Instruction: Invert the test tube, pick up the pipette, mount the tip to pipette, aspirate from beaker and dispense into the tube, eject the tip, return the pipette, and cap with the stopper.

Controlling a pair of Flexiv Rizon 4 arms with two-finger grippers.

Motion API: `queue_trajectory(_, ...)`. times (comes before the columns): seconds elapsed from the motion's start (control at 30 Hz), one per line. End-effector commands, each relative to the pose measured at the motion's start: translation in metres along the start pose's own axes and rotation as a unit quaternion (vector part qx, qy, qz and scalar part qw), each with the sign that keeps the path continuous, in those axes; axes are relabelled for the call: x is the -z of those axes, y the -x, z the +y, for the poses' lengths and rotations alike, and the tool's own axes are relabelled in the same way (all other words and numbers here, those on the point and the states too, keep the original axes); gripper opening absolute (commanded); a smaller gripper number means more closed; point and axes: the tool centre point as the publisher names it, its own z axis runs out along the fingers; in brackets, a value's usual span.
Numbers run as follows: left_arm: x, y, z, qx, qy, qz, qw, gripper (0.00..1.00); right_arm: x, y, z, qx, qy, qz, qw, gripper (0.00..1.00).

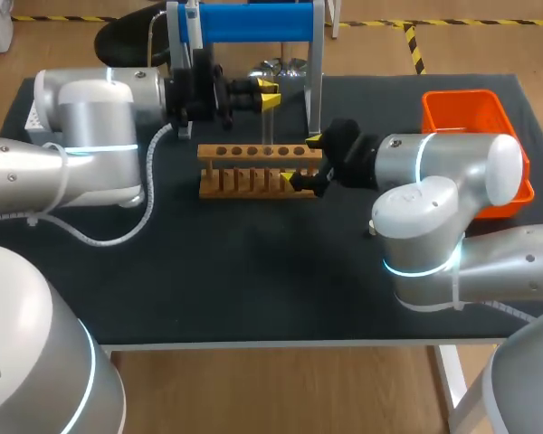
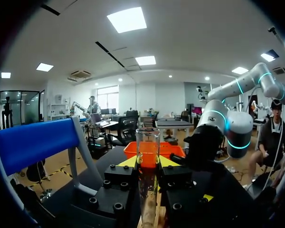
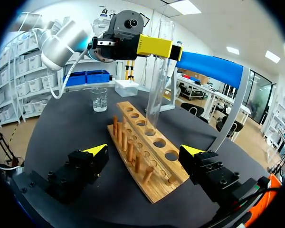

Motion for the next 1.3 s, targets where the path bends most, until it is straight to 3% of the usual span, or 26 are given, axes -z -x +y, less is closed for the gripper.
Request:
queue_trajectory(0.03, -0.002, 0.001, 0.004, 0.000, -0.002, 0.001, 1.000, 0.00, 0.000, 0.000, 0.000, 0.000, 0.000, 0.001, 1.000, 1.00)
queue_trajectory(1.3, -0.004, -0.001, 0.019, -0.003, -0.009, -0.041, 0.999, 0.00, 0.000, 0.000, 0.000, 0.000, 0.000, 0.001, 1.000, 1.00)
